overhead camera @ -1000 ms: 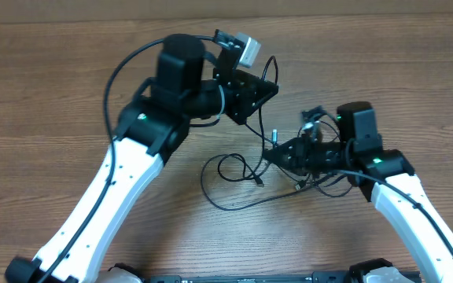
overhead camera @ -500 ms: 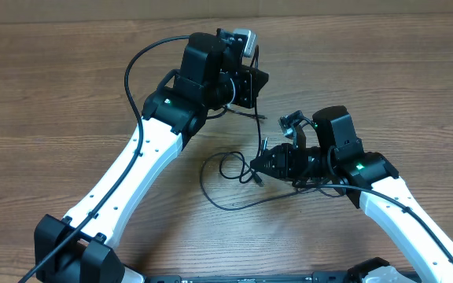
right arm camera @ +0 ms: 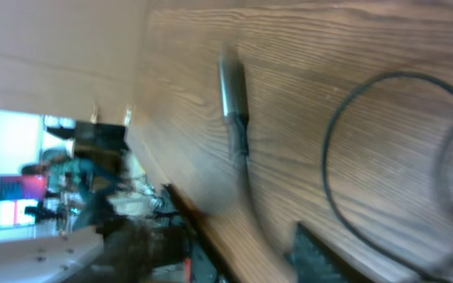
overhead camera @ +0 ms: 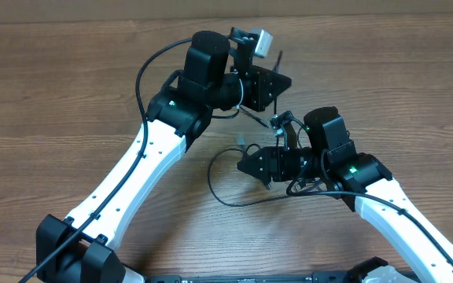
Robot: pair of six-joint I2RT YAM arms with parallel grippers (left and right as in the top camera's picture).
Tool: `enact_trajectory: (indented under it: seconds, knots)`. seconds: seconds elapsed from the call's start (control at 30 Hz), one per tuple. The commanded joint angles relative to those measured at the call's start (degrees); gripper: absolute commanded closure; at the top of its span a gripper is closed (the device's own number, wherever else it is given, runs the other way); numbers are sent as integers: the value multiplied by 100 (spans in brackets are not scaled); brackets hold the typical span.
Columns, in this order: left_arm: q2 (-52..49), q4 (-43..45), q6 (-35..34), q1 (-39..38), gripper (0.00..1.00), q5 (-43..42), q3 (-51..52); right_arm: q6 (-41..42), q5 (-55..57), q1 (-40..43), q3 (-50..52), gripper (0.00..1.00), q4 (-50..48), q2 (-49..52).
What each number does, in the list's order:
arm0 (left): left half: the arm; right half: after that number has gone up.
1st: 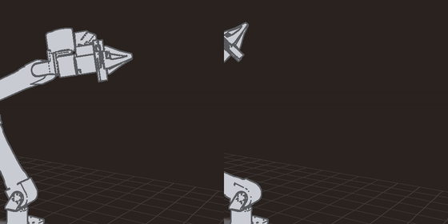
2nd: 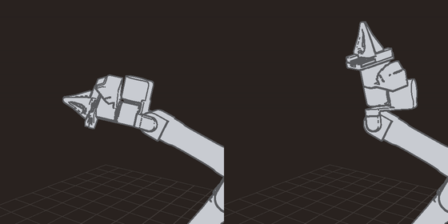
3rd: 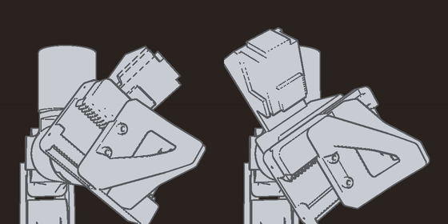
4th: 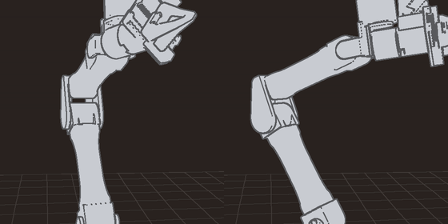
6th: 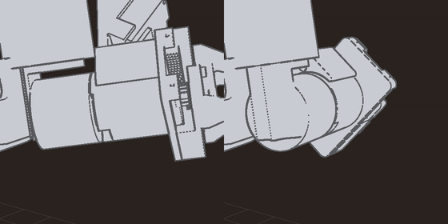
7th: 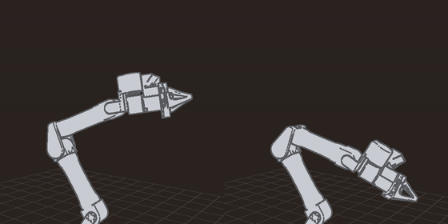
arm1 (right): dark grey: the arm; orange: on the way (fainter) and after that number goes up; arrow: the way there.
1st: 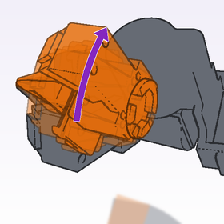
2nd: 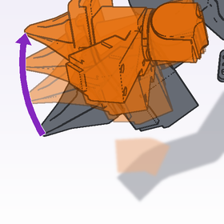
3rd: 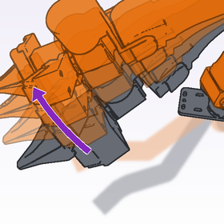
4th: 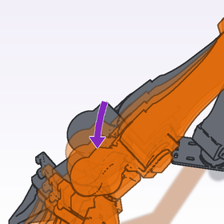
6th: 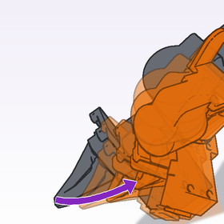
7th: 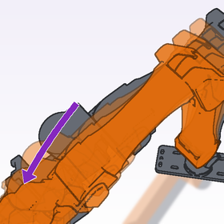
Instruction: Untangle cables
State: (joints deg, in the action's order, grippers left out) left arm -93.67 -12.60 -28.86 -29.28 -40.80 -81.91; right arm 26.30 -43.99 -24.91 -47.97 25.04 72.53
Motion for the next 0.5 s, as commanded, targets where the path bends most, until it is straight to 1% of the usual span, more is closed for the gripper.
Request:
enact_trajectory:
  seconds: [0.0, 0.13, 0.2, 0.33, 0.4, 0.47]
  knots:
    - [-20, -4, -85, -15, 96, -730, -74, -109, 428, -22, -90, 31, -17, 4]
    - [-20, -85, 50, 11, 96, -938, -74, -26, 1110, -15, -90, 30, 267, 4]
    - [-17, -197, 223, 11, 96, -1010, -74, 197, 1700, -13, -90, 30, 520, 4]
    - [-4, -501, 654, 129, 96, -914, -74, 162, 1952, -15, -90, 29, 732, 2]
    - [50, -763, 879, 295, 96, -507, -74, -162, 1784, -15, -90, 28, 844, 2]
    - [153, -979, 1073, 435, 96, -46, -74, -824, 1287, -15, -90, 26, 975, 2]
